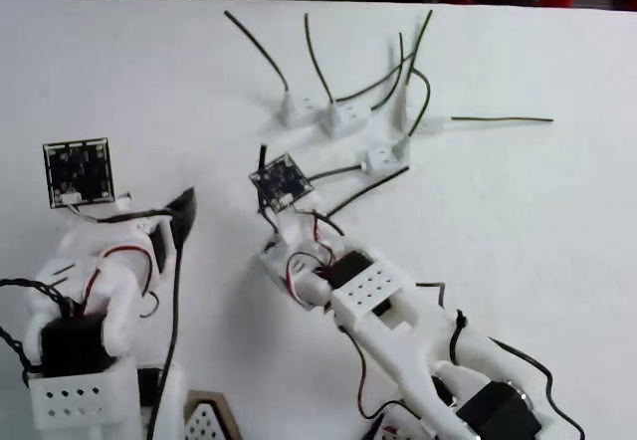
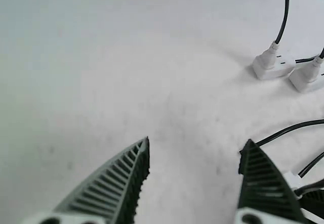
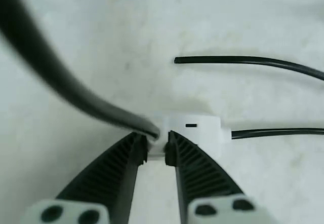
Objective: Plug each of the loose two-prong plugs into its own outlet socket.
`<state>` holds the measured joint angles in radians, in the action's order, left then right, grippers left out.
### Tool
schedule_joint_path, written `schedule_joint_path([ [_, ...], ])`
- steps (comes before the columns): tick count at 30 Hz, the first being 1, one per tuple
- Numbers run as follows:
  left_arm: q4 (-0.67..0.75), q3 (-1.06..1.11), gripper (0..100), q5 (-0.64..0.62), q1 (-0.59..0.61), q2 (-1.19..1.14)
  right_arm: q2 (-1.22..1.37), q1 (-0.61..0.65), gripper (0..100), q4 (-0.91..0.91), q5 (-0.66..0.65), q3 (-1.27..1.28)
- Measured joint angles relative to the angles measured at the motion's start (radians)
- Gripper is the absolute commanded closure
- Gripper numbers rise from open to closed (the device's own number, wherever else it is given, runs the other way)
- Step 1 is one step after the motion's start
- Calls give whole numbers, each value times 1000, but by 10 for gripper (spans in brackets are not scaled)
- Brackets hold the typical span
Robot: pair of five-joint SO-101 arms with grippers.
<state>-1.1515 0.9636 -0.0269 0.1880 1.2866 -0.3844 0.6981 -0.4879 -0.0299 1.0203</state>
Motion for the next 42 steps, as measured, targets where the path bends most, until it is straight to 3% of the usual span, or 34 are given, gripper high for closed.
schedule_joint_path([
  [16, 0, 0, 714, 0, 0, 0, 92, 29, 974, -15, -121, -26],
  [23, 0, 0, 714, 0, 0, 0, -124, -2, 757, -147, -124, -20],
  [27, 0, 0, 714, 0, 0, 0, -298, 2, 799, -287, -124, -20],
  [33, 72, 61, 714, 0, 0, 0, -600, -2, 972, -433, -124, -20],
  [37, 91, 68, 715, 0, 0, 0, -792, -15, 969, -508, -126, -20],
  [39, 92, 69, 757, 0, -17, 0, -872, -46, 969, -535, -126, -20],
  [42, 92, 74, 906, 0, -40, 0, -968, -121, 969, -569, -126, -3],
])
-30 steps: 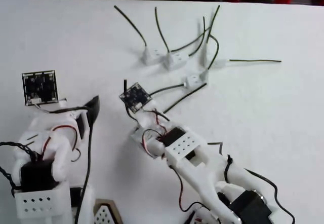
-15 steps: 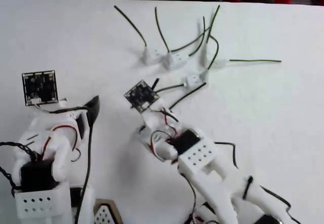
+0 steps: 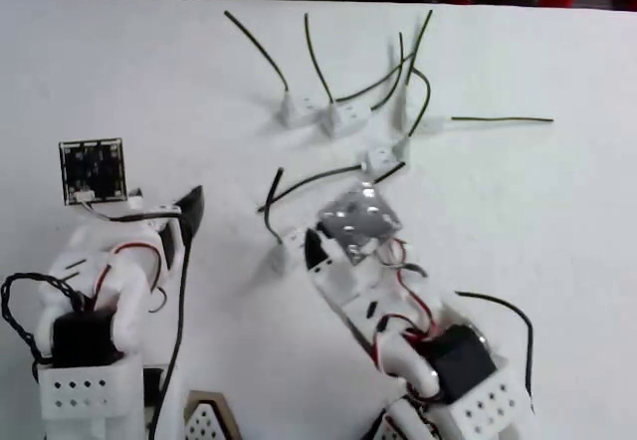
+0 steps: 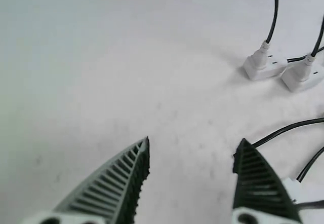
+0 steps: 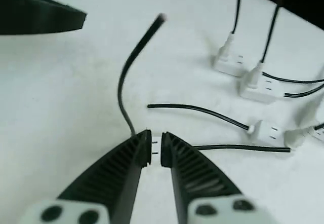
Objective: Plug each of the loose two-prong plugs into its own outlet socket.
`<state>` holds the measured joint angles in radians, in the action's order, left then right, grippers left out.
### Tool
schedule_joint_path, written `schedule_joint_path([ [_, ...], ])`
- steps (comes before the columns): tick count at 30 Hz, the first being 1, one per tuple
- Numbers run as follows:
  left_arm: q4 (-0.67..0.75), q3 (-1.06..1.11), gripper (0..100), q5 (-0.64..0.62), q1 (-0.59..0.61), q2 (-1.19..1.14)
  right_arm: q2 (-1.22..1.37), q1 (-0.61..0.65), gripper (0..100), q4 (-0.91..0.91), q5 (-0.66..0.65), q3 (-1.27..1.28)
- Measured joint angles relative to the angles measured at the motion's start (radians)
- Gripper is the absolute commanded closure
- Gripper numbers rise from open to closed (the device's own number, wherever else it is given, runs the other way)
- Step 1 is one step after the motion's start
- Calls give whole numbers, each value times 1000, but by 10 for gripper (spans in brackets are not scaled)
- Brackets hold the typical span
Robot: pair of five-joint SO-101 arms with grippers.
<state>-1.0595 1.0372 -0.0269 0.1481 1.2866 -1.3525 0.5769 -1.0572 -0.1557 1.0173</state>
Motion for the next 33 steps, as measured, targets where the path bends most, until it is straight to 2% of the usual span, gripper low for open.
schedule_joint_path([
  [2, 15, 5, 986, 0, -15, 18, -44, -54, 969, -8, 0, 34],
  [5, 28, 32, 955, 5, -60, 94, -104, -123, 968, -11, 0, 94],
  [10, 57, 164, 955, 95, -166, 296, -238, -213, 965, -11, 0, 190],
  [15, 95, 310, 954, 104, -199, 523, -399, -221, 964, -11, 0, 321],
  [25, 107, 471, 951, 124, -199, 523, -437, -229, 964, -11, 0, 528],
  [28, 107, 577, 950, 210, -199, 514, -437, -229, 964, -11, 0, 608],
  [33, 107, 657, 950, 457, -201, 523, -436, -227, 967, -11, 0, 663],
])
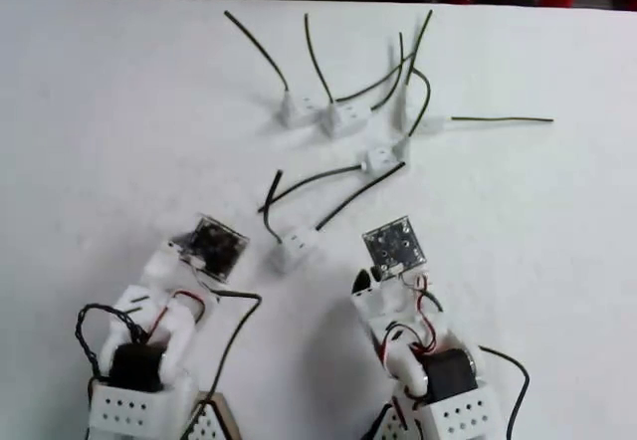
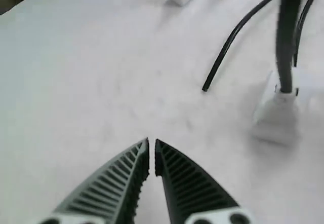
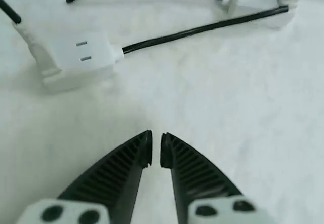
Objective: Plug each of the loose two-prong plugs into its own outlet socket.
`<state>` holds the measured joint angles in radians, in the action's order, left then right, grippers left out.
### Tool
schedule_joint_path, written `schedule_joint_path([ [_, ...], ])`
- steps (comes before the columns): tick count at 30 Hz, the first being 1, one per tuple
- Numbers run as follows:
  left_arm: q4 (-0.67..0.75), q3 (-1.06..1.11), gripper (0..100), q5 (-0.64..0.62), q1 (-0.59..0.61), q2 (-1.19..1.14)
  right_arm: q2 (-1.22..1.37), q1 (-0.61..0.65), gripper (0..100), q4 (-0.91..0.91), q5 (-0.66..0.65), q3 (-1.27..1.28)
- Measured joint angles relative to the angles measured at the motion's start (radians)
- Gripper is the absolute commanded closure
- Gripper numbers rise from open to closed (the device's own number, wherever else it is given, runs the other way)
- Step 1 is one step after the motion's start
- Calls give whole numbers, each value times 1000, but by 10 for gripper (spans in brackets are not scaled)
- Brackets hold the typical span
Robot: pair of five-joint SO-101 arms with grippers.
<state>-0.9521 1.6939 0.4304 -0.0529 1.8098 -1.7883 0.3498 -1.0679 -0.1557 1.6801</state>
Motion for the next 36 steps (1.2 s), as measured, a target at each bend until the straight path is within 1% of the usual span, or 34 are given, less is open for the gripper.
schedule_joint_path([
  [2, 2, 2, 953, 52, 2, -11, 0, -5, 967, 0, 0, 2],
  [7, -5, 3, 954, 80, 2, -11, 0, -5, 964, -26, 0, 2],
  [13, -219, 3, 954, 83, 2, -11, 0, -3, 964, -169, 0, 2],
  [16, -288, 3, 954, 83, -3, -9, 0, -3, 964, -193, 0, 2],
  [18, -310, 3, 954, 83, -3, 3, 0, -3, 965, -198, 0, 2],
  [36, -319, 3, 954, 83, -2, 3, 0, -3, 965, -199, 0, 2],
])
